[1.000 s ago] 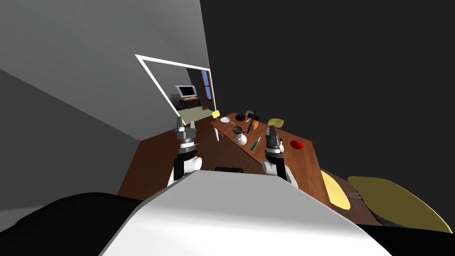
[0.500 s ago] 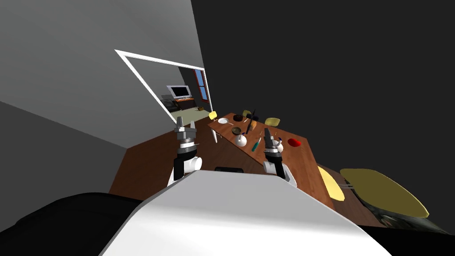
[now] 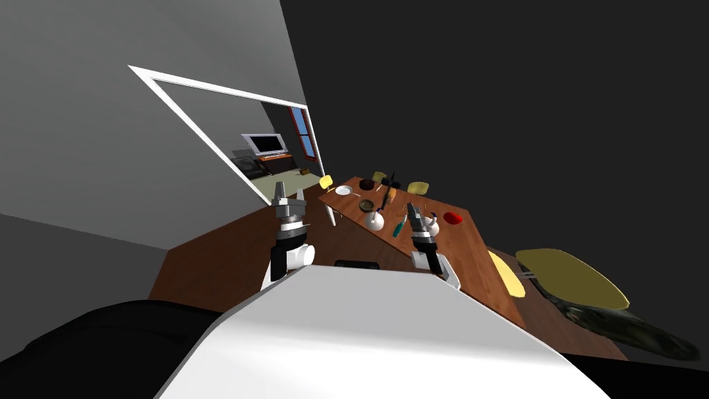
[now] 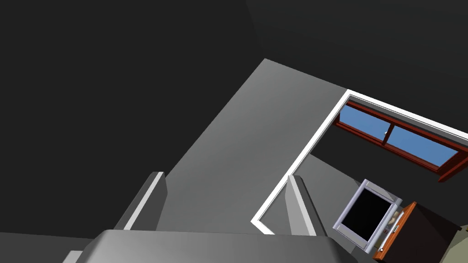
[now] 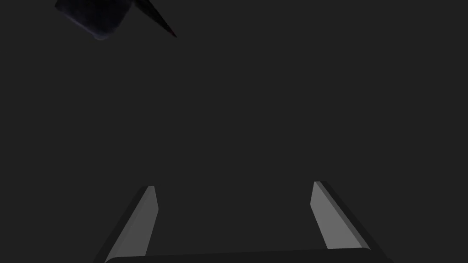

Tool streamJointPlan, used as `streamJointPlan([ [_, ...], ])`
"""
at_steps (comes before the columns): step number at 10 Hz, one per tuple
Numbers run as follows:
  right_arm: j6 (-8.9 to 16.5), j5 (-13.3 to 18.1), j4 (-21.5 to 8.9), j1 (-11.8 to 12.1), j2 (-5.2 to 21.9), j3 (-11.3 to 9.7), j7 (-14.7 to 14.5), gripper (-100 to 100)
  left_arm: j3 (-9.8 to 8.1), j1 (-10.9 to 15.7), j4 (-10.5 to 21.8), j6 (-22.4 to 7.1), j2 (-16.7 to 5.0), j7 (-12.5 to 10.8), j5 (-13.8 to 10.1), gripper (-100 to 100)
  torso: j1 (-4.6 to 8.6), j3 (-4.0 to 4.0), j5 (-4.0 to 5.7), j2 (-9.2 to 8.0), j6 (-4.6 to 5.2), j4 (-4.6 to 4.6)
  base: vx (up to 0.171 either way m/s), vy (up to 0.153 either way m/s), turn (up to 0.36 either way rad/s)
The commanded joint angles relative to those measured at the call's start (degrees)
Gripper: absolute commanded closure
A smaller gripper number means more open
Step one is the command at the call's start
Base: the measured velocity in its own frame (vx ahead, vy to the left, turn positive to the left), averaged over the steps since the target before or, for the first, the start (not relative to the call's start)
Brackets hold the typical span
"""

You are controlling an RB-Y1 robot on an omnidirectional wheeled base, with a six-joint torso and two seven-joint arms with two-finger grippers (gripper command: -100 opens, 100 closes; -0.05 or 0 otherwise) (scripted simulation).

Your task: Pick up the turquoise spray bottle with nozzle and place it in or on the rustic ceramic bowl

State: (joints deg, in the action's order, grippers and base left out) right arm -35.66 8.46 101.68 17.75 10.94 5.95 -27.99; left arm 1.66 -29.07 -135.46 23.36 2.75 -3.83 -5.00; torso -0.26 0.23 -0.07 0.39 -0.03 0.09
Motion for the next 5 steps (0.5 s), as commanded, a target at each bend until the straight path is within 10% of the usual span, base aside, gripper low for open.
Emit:
streamJointPlan([
  [1, 0.15, 1.02, -2.86, -1.21, 0.28, 0.58, -2.73, -100, 0.00, 0.00, 0.00, 0.00, 0.00, 0.00, 0.00, 0, 0.00, 0.00, 0.00, 0.00, 0.00, 0.00, 0.067, 0.079, -0.153],
  [5, 0.27, 2.64, -8.40, -2.86, 0.88, 1.69, -6.74, -100, 0.00, 0.00, 0.00, 0.00, 0.00, 0.00, 0.00, 0, 0.11, -0.04, 0.03, -0.08, 0.01, -0.01, 0.065, 0.065, -0.145],
])
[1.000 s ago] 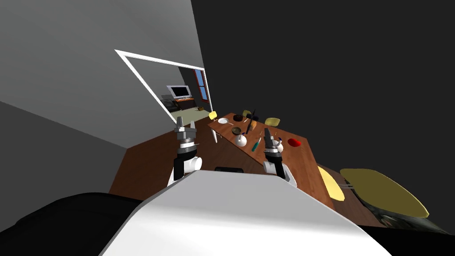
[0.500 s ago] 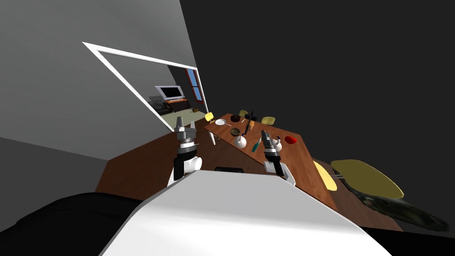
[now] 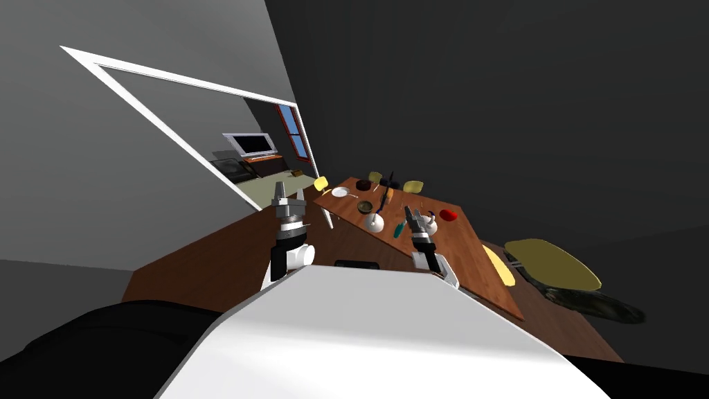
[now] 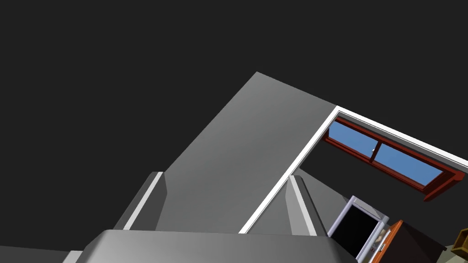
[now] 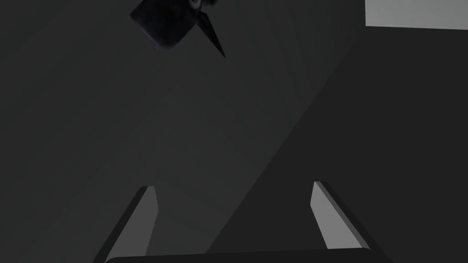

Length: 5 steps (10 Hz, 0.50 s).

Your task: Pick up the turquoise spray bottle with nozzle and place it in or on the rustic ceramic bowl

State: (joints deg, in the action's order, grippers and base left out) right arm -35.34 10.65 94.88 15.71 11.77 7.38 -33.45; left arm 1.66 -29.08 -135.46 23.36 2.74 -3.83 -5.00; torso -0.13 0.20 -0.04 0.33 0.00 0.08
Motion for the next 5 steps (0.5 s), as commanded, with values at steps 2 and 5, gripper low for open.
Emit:
streamJointPlan([
  [2, 0.02, 1.24, -3.81, -1.61, 0.32, 0.80, -3.24, -100, 0.00, 0.01, 0.00, 0.00, 0.00, 0.00, 0.00, 0, 0.02, -0.01, 0.00, -0.02, -0.03, 0.00, 0.059, 0.061, -0.147],
  [5, 0.16, 2.78, -9.58, -3.14, 0.81, 1.84, -6.96, -100, 0.00, 0.00, 0.00, 0.00, 0.00, 0.00, 0.00, 0, -0.03, -0.02, 0.00, -0.05, 0.00, 0.00, 0.063, 0.086, -0.158],
])
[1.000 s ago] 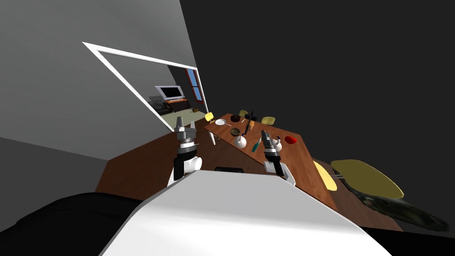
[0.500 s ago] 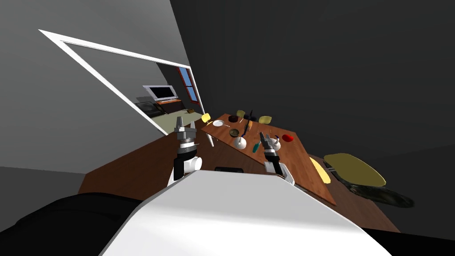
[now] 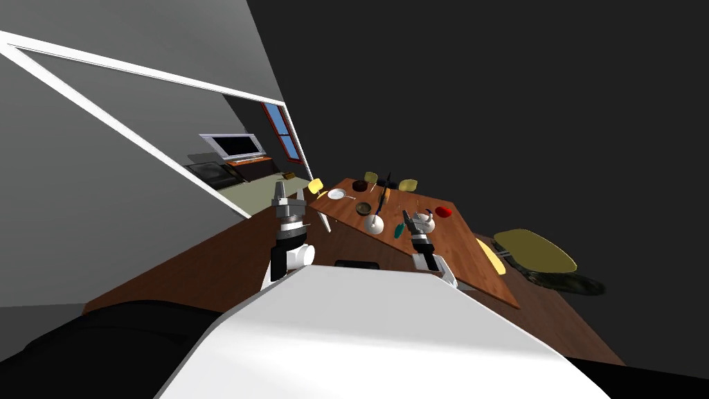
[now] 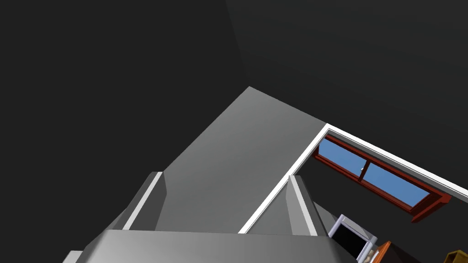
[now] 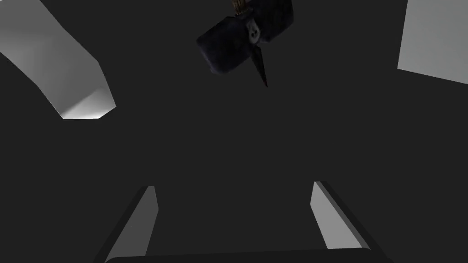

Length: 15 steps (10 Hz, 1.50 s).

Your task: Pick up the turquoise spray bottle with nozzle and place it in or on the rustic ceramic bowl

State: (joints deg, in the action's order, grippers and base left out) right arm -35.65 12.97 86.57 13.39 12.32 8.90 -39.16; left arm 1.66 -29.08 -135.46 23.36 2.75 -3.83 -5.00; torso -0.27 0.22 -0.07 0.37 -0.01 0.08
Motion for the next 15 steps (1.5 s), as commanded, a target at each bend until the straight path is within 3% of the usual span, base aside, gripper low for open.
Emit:
streamJointPlan([
  [1, 0.48, 0.46, -2.40, -0.82, 0.26, 0.32, -1.27, -100, 0.00, 0.00, 0.00, 0.00, 0.00, 0.00, 0.00, 0, 0.00, 0.00, 0.00, 0.00, 0.00, 0.00, 0.065, 0.095, -0.173],
  [3, 0.62, 1.93, -6.55, -2.23, 0.64, 1.28, -4.74, -100, 0.00, 0.00, 0.00, 0.00, 0.00, 0.00, 0.00, 0, 0.07, -0.02, 0.01, -0.04, 0.00, 0.00, 0.074, 0.096, -0.255],
  [8, 0.76, 3.29, -12.96, -3.53, 0.88, 2.11, -7.86, -100, 0.00, 0.00, 0.00, 0.00, 0.00, 0.00, 0.00, 0, 0.16, -0.02, 0.03, -0.04, 0.00, 0.00, 0.056, 0.076, -0.124],
  [10, 0.89, 4.53, -17.36, -4.70, 1.04, 2.78, -10.56, -100, 0.00, 0.01, 0.00, 0.00, 0.00, 0.00, 0.00, 0, 0.16, -0.03, 0.03, -0.07, -0.01, -0.01, 0.058, 0.090, -0.207],
  [13, 0.95, 5.09, -20.01, -5.24, 1.16, 3.05, -11.74, -100, 0.00, 0.01, 0.00, 0.00, 0.00, 0.00, 0.00, 0, 0.09, 0.00, 0.01, -0.01, -0.03, 0.00, 0.051, 0.085, -0.100],
  [15, 1.07, 6.09, -23.52, -6.20, 1.52, 3.50, -13.77, -100, 0.00, 0.01, 0.00, 0.00, -0.01, 0.00, 0.00, 0, 0.22, -0.03, 0.03, -0.07, -0.02, -0.01, 0.050, 0.075, -0.203],
])
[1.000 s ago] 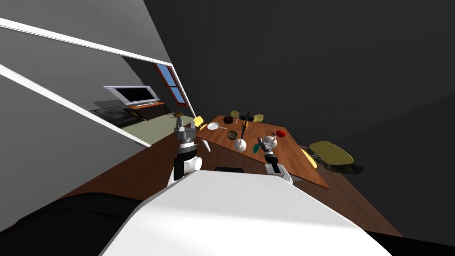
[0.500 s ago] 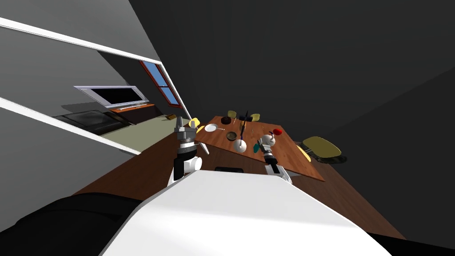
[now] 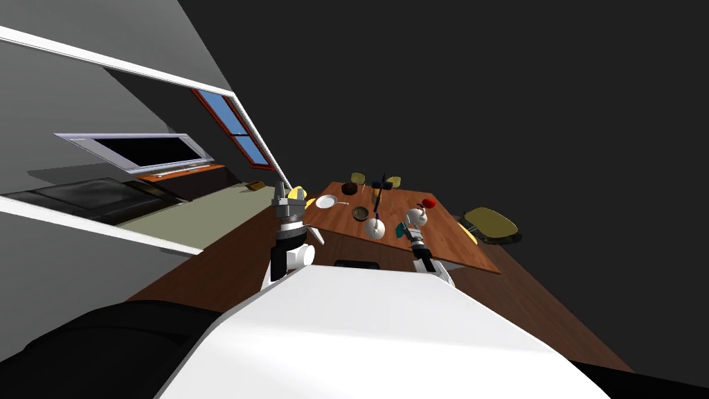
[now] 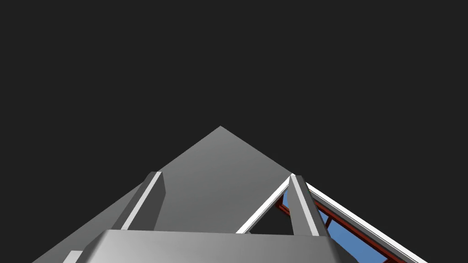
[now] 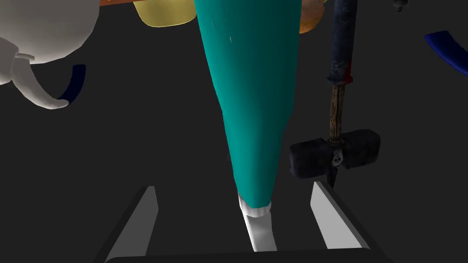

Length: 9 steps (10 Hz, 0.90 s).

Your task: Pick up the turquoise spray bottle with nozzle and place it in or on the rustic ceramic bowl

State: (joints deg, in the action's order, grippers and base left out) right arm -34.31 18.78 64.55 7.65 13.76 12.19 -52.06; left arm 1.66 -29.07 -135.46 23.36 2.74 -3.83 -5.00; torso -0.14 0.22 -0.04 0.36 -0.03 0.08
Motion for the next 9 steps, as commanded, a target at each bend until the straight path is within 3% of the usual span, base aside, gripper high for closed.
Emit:
streamJointPlan([
  [1, -0.27, 0.28, -2.11, -0.46, 0.08, 0.21, -0.87, -100, 0.00, 0.00, 0.00, 0.00, 0.00, 0.00, 0.00, 0, 0.00, 0.00, 0.00, 0.00, 0.00, 0.00, 0.038, 0.085, -0.072],
  [6, -0.04, 2.06, -9.93, -2.21, 1.63, 0.74, -4.05, -100, 0.01, 0.01, 0.00, 0.00, 0.00, 0.00, 0.00, 0, -0.13, 0.02, -0.03, 0.04, -0.03, 0.01, 0.054, 0.106, -0.145],
  [9, -0.11, 2.32, -11.66, -2.77, 2.17, 0.80, -4.47, -100, 0.00, 0.01, 0.00, 0.00, 0.00, 0.00, 0.00, 0, 0.04, -0.01, 0.00, -0.01, -0.04, -0.01, 0.033, 0.069, -0.079],
])
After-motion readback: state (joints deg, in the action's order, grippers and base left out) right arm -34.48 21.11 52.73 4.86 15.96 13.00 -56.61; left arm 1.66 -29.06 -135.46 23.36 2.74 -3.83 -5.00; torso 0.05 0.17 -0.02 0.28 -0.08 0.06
